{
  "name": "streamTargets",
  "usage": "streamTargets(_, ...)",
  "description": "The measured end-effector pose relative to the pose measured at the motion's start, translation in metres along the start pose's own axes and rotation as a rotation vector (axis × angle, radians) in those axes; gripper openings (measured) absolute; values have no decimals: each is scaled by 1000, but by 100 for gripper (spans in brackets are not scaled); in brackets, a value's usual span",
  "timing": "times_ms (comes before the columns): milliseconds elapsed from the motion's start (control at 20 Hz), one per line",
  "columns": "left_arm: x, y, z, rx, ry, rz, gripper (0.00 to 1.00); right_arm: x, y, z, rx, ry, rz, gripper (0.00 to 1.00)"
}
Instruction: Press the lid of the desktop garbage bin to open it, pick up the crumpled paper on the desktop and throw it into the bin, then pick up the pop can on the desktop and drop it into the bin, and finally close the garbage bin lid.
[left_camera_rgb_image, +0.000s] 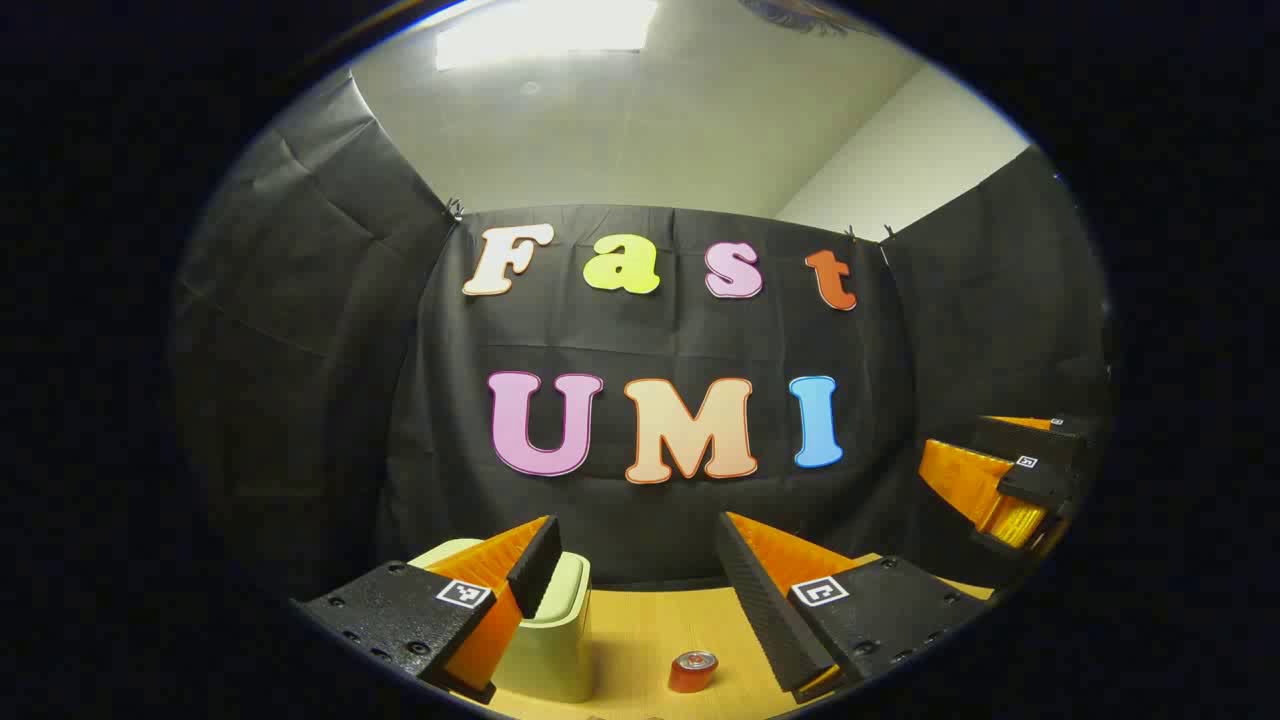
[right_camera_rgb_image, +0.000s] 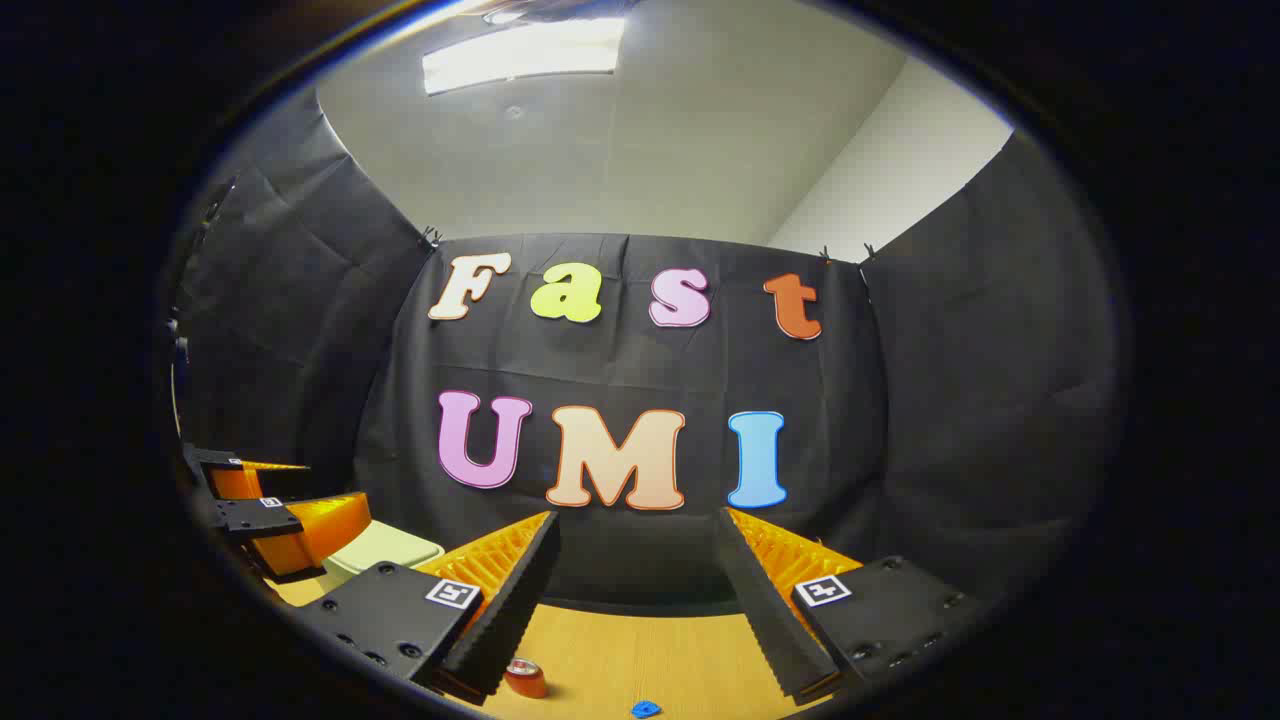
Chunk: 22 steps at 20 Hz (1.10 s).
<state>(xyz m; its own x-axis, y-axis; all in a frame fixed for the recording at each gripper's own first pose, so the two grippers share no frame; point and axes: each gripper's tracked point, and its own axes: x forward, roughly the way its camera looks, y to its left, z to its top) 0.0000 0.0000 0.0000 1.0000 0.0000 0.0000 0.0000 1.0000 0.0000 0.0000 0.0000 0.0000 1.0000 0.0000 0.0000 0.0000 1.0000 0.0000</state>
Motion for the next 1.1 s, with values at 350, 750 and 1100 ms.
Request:
streamTargets(350,1,-7,2,14,0,-32,93,-5,-7,-3,8,10,-22,99)
streamTargets(750,1,-7,3,13,0,-43,93,-6,-4,-3,1,10,-23,99)
streamTargets(1100,3,-3,2,13,1,-40,93,-4,-2,-5,2,11,-26,99)
